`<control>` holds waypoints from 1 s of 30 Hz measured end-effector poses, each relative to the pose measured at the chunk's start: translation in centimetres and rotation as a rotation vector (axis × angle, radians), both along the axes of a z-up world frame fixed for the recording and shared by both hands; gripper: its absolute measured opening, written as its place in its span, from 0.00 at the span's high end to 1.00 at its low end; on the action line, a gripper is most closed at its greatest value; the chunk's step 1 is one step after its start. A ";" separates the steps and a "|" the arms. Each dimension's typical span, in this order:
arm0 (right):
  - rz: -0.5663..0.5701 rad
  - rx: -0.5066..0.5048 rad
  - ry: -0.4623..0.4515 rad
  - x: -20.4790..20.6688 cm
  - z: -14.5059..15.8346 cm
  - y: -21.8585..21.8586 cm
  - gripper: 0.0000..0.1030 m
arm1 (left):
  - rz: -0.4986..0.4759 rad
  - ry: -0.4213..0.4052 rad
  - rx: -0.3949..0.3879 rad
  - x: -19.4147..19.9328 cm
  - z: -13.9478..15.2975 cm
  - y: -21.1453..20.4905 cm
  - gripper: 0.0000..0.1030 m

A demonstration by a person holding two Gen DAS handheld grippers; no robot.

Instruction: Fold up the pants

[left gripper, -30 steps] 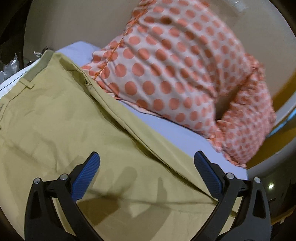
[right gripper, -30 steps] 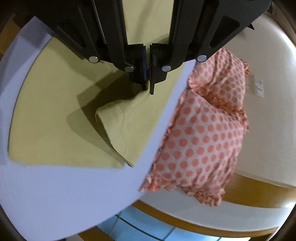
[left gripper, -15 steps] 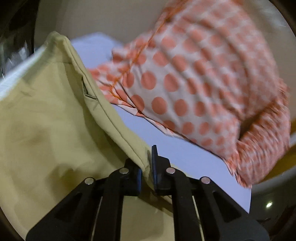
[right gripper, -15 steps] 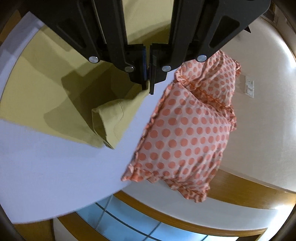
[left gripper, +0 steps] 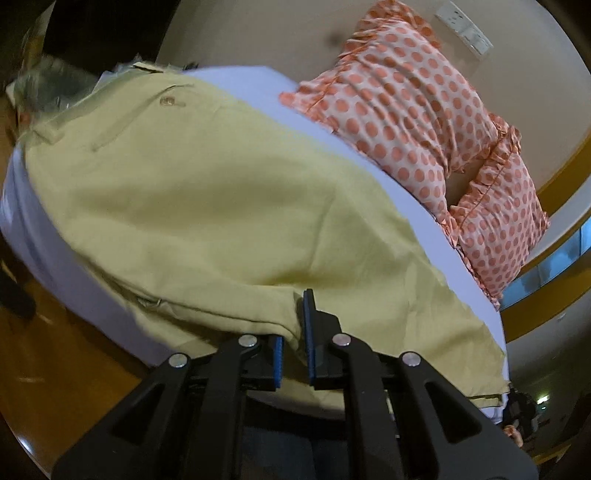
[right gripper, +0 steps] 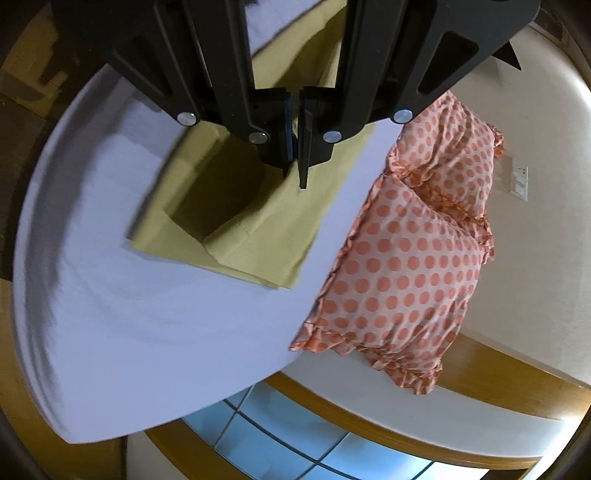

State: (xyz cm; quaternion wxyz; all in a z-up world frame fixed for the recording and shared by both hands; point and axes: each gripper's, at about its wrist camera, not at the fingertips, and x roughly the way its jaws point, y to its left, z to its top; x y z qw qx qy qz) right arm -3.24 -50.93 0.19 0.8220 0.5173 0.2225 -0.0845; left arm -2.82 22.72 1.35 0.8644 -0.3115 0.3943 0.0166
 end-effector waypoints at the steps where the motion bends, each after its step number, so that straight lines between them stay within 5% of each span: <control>1: -0.001 -0.007 0.009 -0.2 -0.1 0.0 0.98 | 0.001 -0.001 -0.002 -0.2 -0.3 0.0 0.91; 4: 0.000 -0.065 0.066 -0.9 0.1 0.0 0.98 | -0.002 -0.020 0.021 -0.9 -0.6 -0.5 0.88; 5: -0.005 -0.078 0.084 -1.3 0.2 0.0 0.90 | -0.004 -0.028 0.031 -1.2 -0.5 -0.7 0.87; 8: -0.085 -0.094 0.092 -3.3 0.4 -0.9 0.44 | -0.001 -0.067 0.051 -2.5 -0.1 -0.8 0.73; 9: -0.112 -0.110 0.082 -4.0 0.5 -1.2 0.44 | 0.006 -0.081 0.057 -2.9 0.1 -0.8 0.66; 17: -0.122 -0.234 0.102 -3.2 0.4 -1.2 0.45 | 0.115 -0.147 0.124 -5.8 2.0 0.8 0.50; 20: -0.052 -0.223 0.087 -2.4 -0.3 -0.4 0.73 | 0.147 -0.169 0.130 -6.3 2.6 1.4 0.46; 22: -0.051 -0.269 0.083 -2.3 -0.4 0.2 0.76 | 0.159 -0.176 0.135 -6.5 2.8 1.7 0.44; 24: -0.045 -0.288 0.087 -1.9 -0.5 0.1 0.95 | 0.167 -0.176 0.132 -6.6 2.7 2.0 0.44; 30: 0.105 -0.388 -0.076 1.1 4.4 4.2 0.96 | 0.235 -0.184 0.100 -7.4 2.1 4.2 0.40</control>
